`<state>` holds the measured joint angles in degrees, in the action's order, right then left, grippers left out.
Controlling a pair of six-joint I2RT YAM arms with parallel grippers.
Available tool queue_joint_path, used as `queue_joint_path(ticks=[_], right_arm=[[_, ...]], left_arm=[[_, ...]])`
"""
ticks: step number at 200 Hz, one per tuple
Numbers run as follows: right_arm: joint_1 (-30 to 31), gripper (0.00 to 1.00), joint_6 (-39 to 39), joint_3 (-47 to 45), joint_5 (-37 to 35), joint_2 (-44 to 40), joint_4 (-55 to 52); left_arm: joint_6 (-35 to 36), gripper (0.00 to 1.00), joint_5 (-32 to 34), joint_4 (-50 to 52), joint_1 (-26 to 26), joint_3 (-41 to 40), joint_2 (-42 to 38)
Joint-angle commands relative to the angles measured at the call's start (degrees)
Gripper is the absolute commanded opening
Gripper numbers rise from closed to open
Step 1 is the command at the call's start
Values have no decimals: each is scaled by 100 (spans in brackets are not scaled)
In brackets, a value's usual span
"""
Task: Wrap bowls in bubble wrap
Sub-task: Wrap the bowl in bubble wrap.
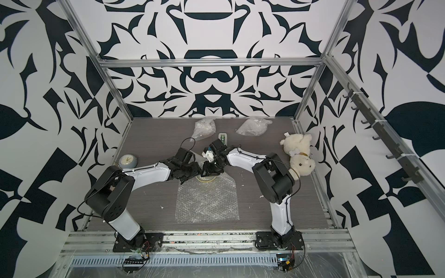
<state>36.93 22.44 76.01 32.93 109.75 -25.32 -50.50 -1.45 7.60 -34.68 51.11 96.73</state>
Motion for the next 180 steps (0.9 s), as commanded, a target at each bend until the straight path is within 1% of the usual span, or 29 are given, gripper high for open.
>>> queue_joint_path(ticks=[1,15,28,34,49,55,62,97,120,158,180], right_arm=[[-170,36,-37,195,344,-616,-71],[-403,37,67,113,559,-713,138],[-609,38,13,99,532,-752,172],[-692,38,-85,111,406,-770,149],[-772,41,-534,262,-292,-749,-166],[-759,42,-745,363,-633,-686,-368],[-742,42,-988,486,-862,-590,-571],[-657,46,-1580,802,-1205,-170,-1027],[-518,47,-1714,973,-1284,67,-1140],[-323,48,-1769,1263,-2129,482,-1298],[-245,48,-1778,1259,-2150,555,-1218]], left_arm=[[85,64,-38,89,-13,-53,57],[84,64,-52,73,-13,-58,48],[84,64,-70,73,-13,-48,41],[93,64,-70,75,-13,-48,26],[87,64,-60,75,-13,-78,-19],[84,64,-55,75,-13,-90,-41],[84,64,-45,75,-13,-101,-60],[81,64,-21,93,-13,-136,-82],[75,64,-25,93,-13,-113,-65],[102,64,-33,120,-13,-49,-82],[128,64,-15,133,-13,-57,-181]])
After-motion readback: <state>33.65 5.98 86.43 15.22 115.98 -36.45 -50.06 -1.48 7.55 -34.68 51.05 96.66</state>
